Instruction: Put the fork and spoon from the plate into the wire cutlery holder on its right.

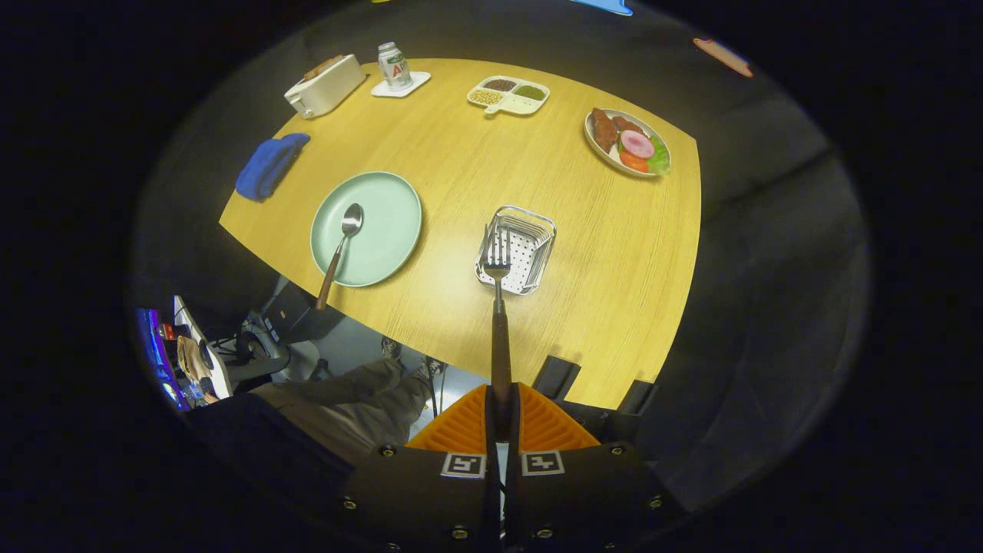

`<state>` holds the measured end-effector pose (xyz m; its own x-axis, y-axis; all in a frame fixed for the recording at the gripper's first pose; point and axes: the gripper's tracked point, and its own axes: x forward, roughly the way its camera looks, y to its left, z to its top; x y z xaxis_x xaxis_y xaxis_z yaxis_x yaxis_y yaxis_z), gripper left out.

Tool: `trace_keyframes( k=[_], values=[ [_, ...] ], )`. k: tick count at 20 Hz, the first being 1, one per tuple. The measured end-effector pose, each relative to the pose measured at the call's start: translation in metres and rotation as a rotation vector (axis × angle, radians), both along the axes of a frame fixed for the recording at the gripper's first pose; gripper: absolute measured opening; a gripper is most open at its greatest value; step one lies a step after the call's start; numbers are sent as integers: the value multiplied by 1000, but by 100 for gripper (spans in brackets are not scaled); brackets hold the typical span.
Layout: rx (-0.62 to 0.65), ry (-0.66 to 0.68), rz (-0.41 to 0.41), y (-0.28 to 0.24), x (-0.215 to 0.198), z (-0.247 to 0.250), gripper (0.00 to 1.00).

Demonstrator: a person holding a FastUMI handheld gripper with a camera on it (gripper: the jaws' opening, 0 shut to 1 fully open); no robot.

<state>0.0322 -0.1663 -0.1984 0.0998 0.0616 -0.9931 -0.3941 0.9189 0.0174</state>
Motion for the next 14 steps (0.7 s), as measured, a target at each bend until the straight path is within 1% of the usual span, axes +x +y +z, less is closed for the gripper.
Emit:
trace_keyframes(
  k=[3,5,9,14],
  values=[
    [-26,53,-5,-5,9,-18,2],
    [-38,73,14,-8,18,-26,3],
    [-69,134,9,-13,36,-41,3],
    [-93,196,47,-8,48,-59,3]
  ],
)
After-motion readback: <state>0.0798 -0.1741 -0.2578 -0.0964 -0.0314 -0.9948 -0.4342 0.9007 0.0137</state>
